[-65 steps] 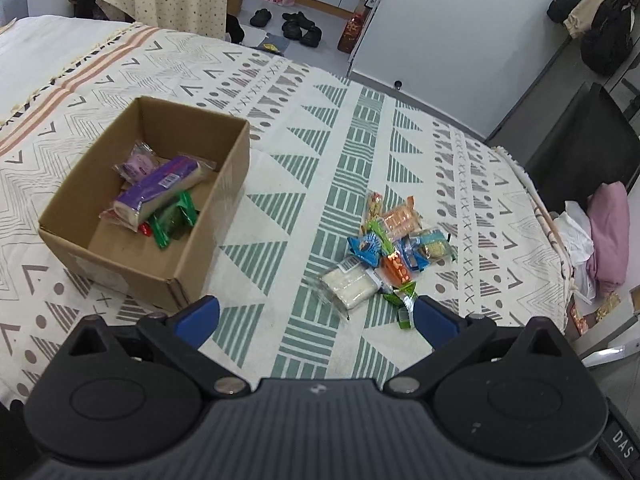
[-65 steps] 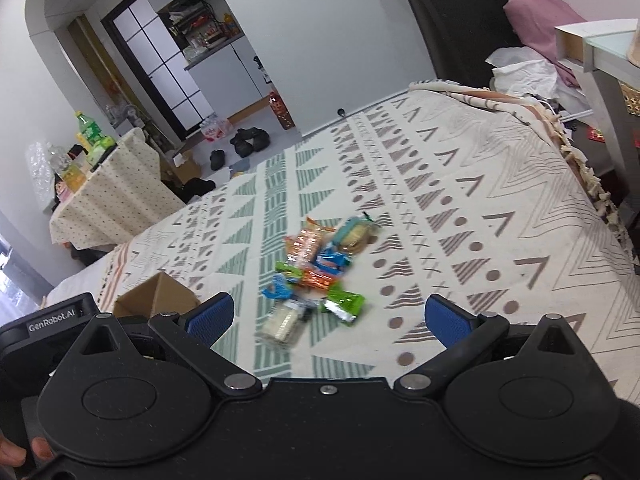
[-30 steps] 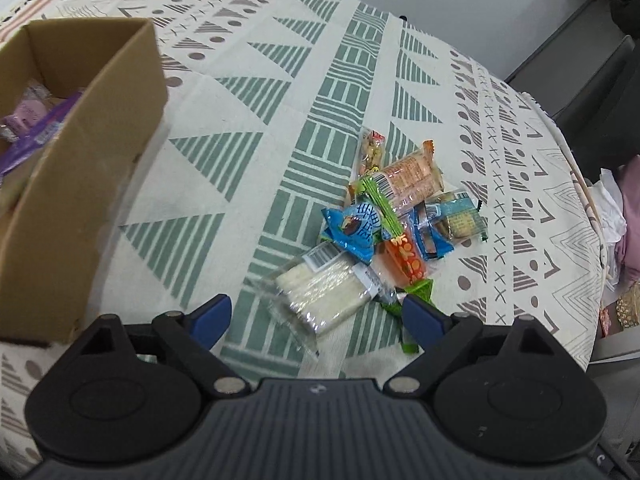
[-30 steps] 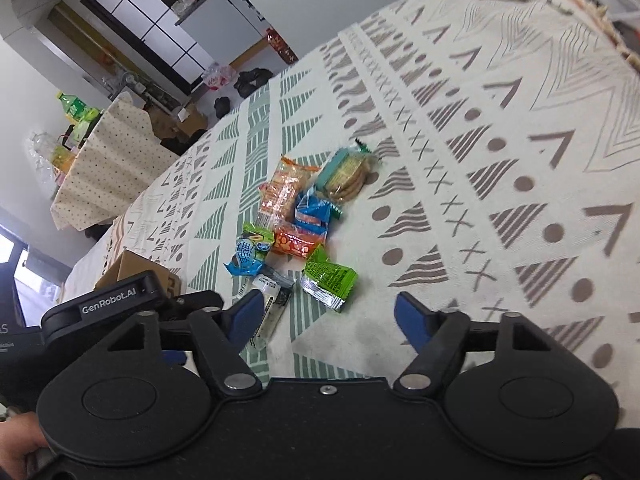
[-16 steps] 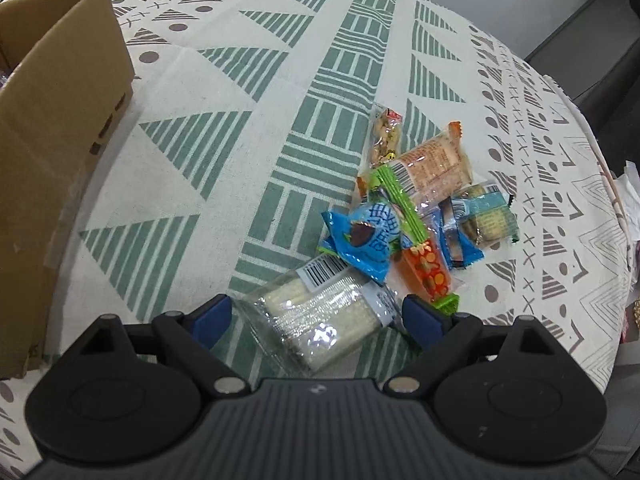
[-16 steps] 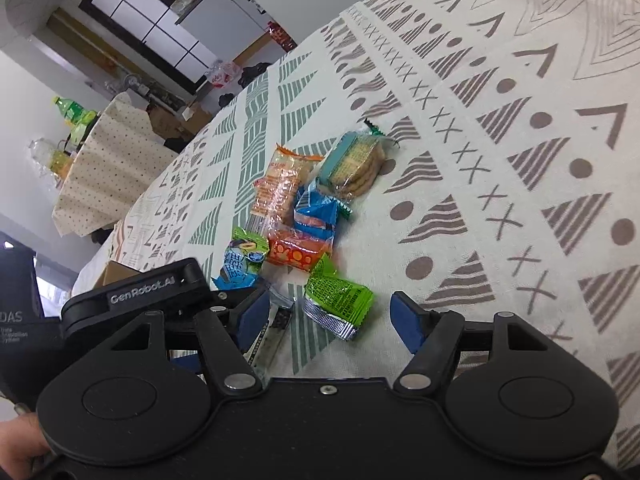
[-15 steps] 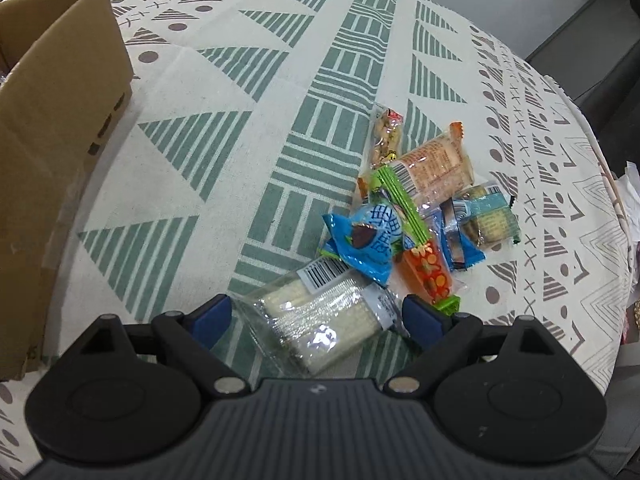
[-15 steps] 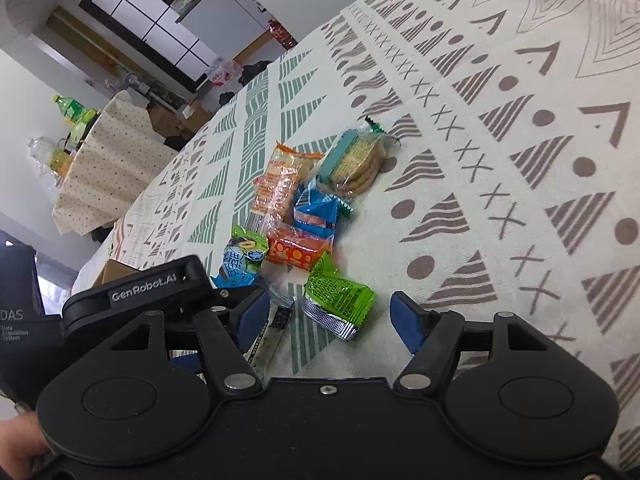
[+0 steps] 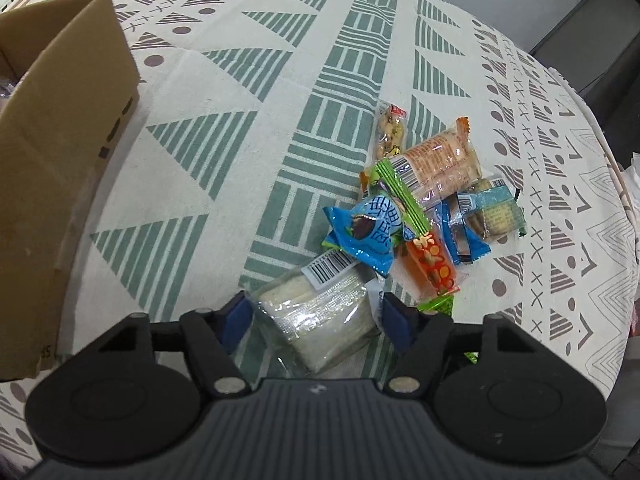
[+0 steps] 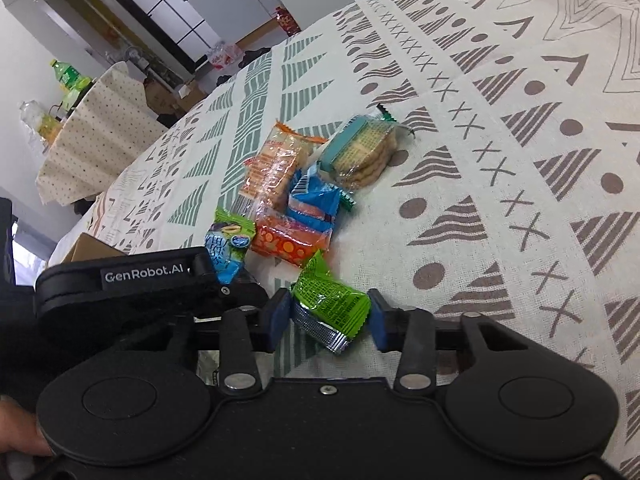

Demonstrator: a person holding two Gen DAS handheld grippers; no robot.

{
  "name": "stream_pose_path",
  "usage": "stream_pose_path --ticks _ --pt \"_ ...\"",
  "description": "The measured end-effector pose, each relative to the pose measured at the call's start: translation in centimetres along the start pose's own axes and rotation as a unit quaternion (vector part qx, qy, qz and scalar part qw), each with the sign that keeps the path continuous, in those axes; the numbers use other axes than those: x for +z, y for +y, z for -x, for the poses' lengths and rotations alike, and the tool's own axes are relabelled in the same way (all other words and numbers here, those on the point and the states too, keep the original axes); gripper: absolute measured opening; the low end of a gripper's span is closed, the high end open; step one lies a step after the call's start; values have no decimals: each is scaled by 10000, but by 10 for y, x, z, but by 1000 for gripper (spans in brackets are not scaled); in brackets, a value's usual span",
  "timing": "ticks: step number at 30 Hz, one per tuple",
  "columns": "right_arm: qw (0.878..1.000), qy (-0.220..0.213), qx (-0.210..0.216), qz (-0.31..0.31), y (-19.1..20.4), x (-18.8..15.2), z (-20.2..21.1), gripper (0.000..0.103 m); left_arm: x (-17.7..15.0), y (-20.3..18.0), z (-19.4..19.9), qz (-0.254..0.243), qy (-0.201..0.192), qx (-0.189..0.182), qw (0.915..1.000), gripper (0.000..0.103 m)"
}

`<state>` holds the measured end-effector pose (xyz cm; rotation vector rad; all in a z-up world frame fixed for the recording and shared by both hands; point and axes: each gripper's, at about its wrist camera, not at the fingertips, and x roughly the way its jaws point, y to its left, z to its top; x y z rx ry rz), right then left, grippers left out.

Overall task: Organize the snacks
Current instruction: 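Grasp the clear-wrapped bread with the left tool while the right tool grasps the green packet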

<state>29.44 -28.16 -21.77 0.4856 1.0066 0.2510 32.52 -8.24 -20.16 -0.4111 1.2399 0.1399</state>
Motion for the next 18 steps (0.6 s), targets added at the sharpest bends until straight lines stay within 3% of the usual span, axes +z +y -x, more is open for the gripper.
stream_pose_path --ticks 18 --pt "9995 -142 295 10 22 -14 35 37 -11 36 48 307 -240 184 9991 65"
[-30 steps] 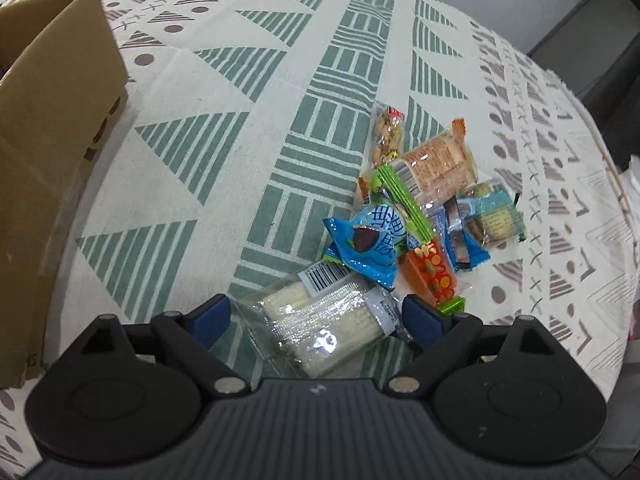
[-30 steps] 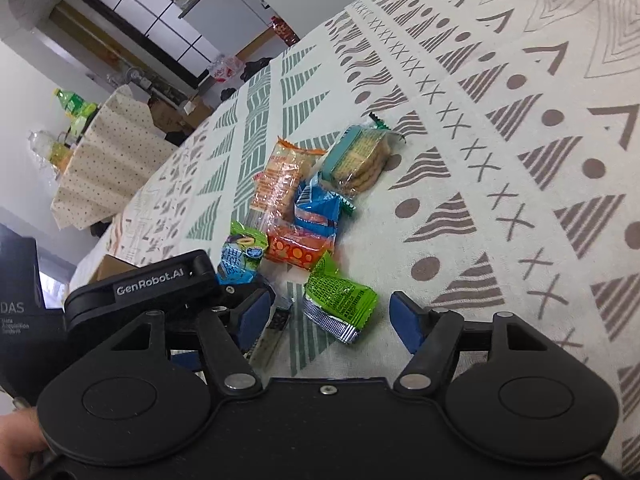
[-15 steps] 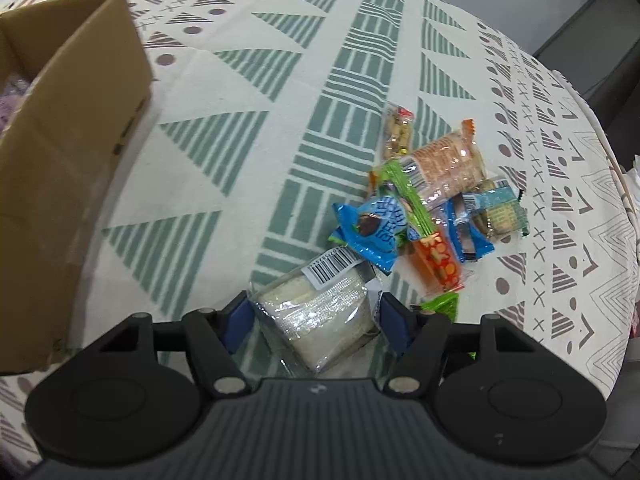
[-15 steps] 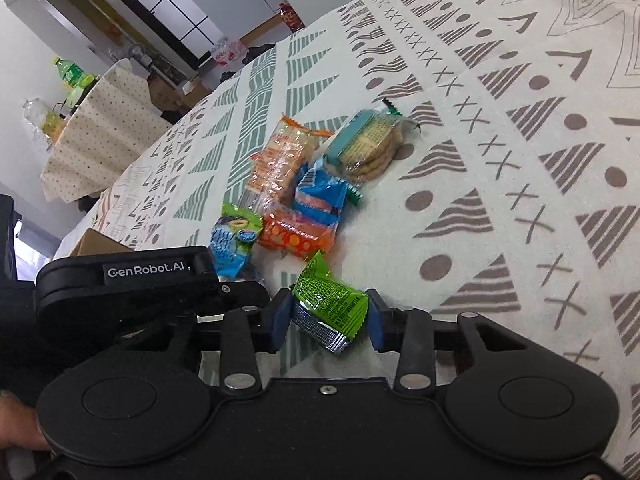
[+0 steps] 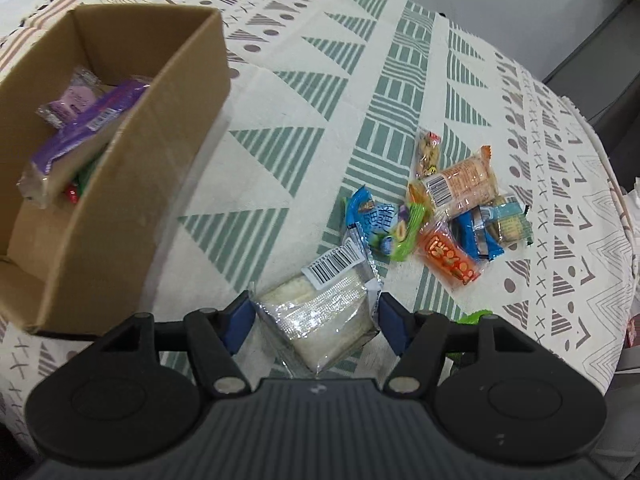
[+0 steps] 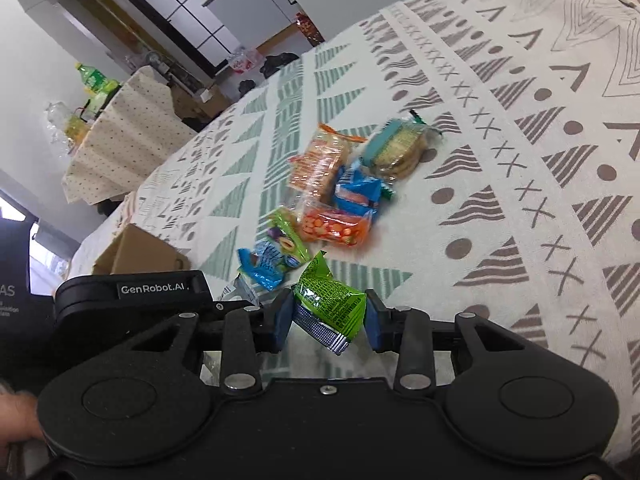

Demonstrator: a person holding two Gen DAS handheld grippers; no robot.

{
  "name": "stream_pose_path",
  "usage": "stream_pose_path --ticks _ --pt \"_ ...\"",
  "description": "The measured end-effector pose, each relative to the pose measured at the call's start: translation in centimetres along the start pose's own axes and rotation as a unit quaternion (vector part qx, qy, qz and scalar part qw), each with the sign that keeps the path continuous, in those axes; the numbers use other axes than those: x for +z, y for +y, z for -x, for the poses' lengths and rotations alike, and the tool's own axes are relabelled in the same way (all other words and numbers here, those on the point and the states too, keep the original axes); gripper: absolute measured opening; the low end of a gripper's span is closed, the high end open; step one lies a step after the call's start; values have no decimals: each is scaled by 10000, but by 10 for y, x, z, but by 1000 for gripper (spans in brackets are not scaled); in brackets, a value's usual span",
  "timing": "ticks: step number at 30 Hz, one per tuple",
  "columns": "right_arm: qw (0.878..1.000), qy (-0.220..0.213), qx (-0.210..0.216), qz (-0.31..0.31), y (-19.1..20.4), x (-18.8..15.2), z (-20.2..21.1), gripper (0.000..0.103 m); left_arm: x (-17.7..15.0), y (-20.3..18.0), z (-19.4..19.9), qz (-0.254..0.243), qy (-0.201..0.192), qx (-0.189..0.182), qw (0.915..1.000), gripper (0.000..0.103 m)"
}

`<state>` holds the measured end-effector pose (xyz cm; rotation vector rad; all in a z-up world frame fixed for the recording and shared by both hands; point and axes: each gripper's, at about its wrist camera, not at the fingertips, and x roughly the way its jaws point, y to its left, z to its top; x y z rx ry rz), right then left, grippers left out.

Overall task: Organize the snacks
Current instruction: 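Grasp the clear-wrapped bread with the left tool while the right tool grasps the green packet, then carry both snacks over the cardboard box and open both tools to drop them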

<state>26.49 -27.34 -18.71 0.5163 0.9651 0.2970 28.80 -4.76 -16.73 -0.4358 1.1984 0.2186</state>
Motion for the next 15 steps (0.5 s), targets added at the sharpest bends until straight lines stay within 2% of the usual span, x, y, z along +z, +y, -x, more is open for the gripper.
stream_pose_path --ticks 15 --pt "9993 -293 148 178 21 -6 38 37 0 25 42 246 -335 -96 9991 65"
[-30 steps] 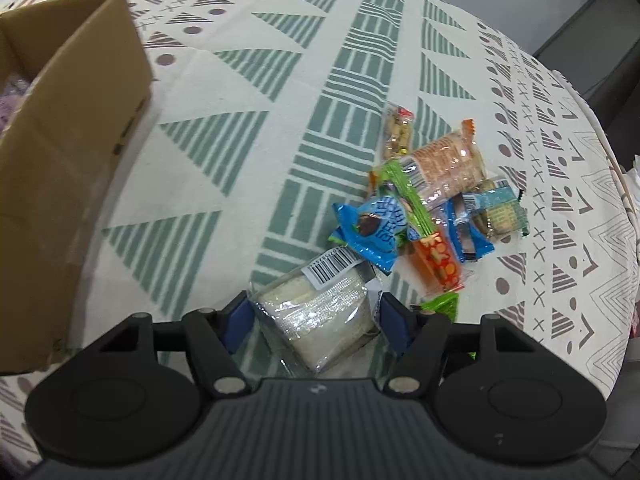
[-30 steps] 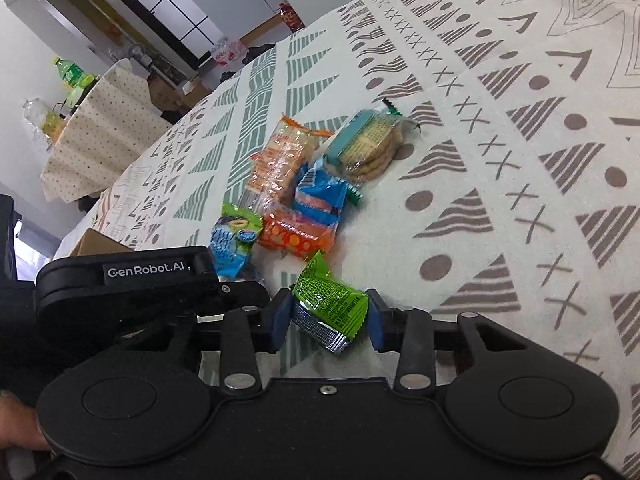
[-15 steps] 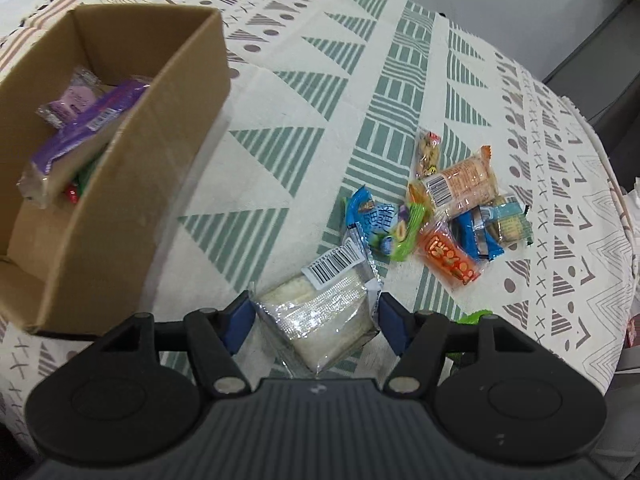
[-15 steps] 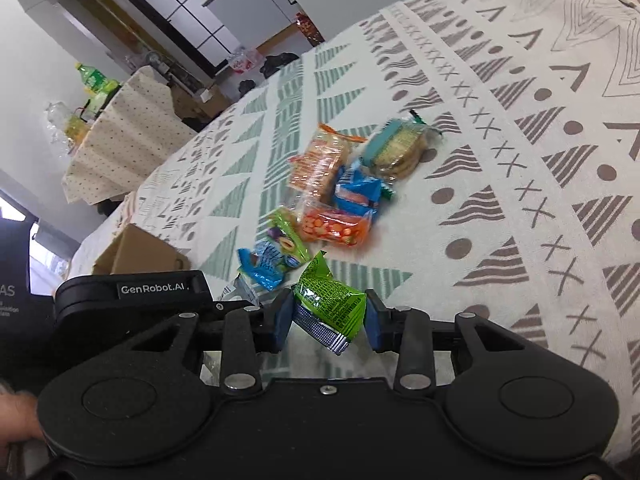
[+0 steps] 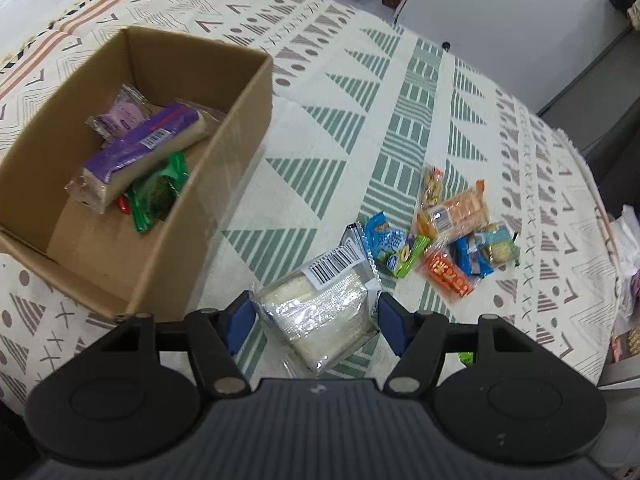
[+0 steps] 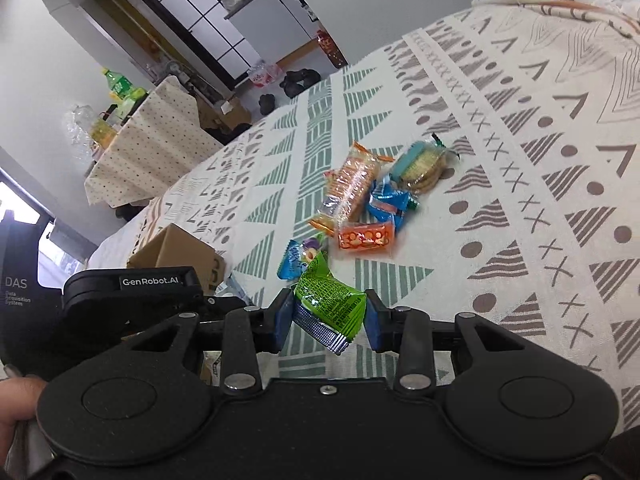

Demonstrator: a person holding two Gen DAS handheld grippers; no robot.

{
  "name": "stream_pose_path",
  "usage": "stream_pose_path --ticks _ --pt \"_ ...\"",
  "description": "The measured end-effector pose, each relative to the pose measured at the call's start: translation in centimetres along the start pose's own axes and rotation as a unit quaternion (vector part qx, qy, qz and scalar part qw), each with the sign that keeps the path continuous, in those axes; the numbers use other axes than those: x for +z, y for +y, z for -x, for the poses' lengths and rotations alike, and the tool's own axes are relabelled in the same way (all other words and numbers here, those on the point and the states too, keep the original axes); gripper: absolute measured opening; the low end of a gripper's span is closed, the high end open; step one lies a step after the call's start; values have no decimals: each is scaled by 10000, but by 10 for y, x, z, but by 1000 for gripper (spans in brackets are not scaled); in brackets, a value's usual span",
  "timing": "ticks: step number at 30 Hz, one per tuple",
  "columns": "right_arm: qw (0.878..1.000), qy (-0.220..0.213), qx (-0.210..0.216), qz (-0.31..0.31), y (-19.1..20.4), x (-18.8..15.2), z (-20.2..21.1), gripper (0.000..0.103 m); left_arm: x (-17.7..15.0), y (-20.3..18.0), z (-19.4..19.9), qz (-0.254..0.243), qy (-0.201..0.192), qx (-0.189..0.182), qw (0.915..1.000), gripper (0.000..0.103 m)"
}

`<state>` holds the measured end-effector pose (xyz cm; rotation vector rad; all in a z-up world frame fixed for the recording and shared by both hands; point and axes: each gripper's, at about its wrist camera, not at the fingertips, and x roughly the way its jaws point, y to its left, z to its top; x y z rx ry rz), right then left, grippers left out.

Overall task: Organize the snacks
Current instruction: 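Carry both snacks over the cardboard box and open both tools to drop them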

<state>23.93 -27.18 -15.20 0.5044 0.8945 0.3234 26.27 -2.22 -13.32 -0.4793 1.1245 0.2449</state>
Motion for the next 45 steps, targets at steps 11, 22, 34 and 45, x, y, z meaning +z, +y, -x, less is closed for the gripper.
stream_pose_path --ticks 11,22,34,45 --pt "9997 -205 108 122 28 6 12 37 25 24 41 334 -376 -134 9986 65" --pt "9983 -441 290 258 68 18 19 37 60 63 84 678 -830 -161 9941 65" --pt "9960 -573 505 472 114 31 13 37 92 110 101 1029 -981 -140 9897 65" --pt "9939 -344 710 773 161 38 -18 37 114 149 97 1210 -768 -12 9897 65"
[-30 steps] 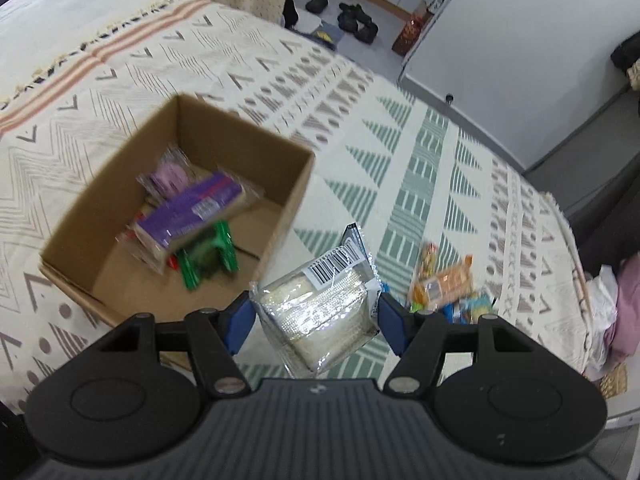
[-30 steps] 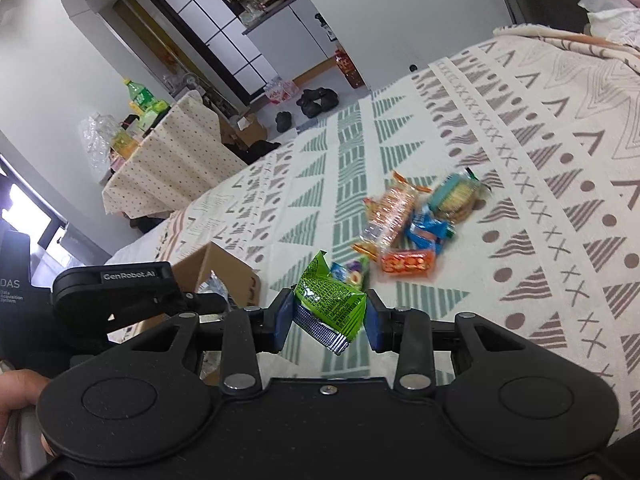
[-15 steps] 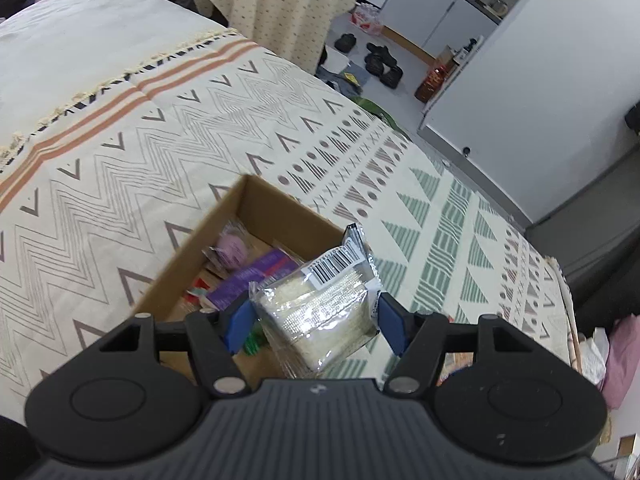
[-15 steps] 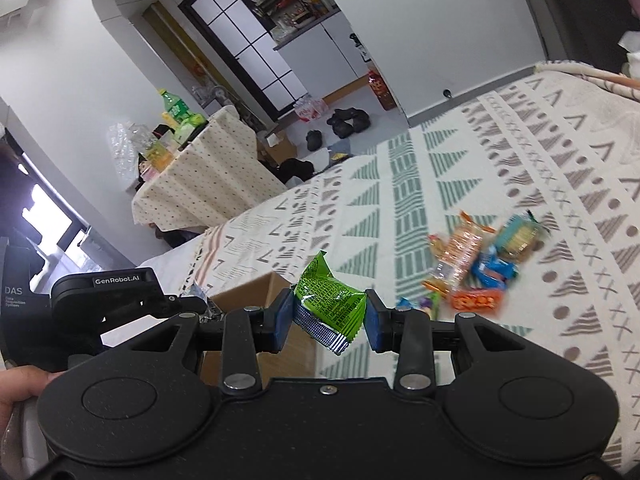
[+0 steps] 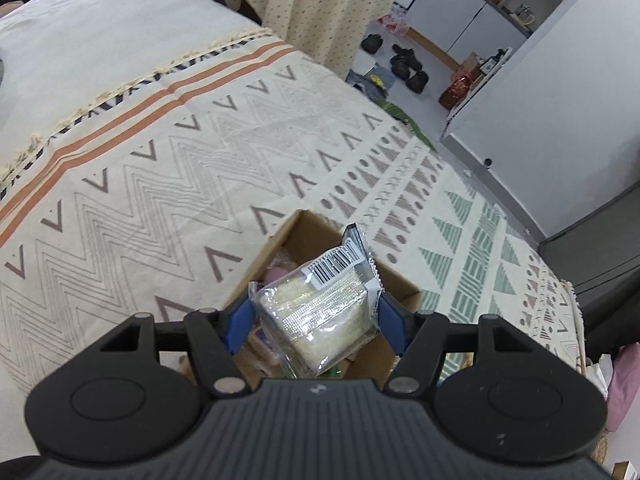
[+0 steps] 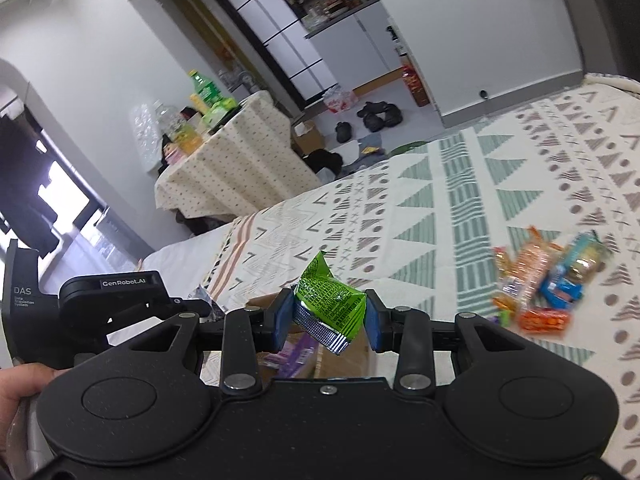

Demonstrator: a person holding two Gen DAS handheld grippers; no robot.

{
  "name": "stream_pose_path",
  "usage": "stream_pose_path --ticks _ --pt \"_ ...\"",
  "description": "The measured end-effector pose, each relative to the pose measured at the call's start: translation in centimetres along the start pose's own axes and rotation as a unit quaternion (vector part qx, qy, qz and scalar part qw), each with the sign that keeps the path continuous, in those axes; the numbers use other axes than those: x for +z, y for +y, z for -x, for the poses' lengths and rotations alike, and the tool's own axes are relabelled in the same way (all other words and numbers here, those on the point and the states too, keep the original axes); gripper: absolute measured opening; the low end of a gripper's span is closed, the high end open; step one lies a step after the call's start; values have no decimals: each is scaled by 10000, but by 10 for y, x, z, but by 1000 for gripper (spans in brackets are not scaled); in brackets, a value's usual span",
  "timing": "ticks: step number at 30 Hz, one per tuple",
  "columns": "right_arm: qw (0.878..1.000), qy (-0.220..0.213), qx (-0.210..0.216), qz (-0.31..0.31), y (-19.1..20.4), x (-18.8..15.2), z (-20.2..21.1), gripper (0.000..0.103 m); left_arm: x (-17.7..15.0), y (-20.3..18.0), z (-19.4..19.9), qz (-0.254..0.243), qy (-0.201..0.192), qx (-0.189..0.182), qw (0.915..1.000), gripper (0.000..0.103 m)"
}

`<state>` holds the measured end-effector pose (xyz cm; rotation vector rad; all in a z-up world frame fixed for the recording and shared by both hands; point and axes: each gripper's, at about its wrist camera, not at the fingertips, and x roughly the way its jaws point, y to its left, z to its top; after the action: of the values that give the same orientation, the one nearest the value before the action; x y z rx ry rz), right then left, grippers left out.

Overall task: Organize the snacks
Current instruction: 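Carry both snacks over the cardboard box and open both tools to drop them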

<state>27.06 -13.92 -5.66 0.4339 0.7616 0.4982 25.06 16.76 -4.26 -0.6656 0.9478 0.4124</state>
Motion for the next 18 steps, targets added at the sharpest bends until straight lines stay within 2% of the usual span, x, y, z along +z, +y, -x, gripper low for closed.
stream_pose_path --ticks 8,18 --pt "9992 289 141 229 27 3 -29 37 4 18 -12 77 448 167 9988 69" --pt "9968 608 276 449 48 -2 -42 37 12 31 -6 200 405 360 9983 83"
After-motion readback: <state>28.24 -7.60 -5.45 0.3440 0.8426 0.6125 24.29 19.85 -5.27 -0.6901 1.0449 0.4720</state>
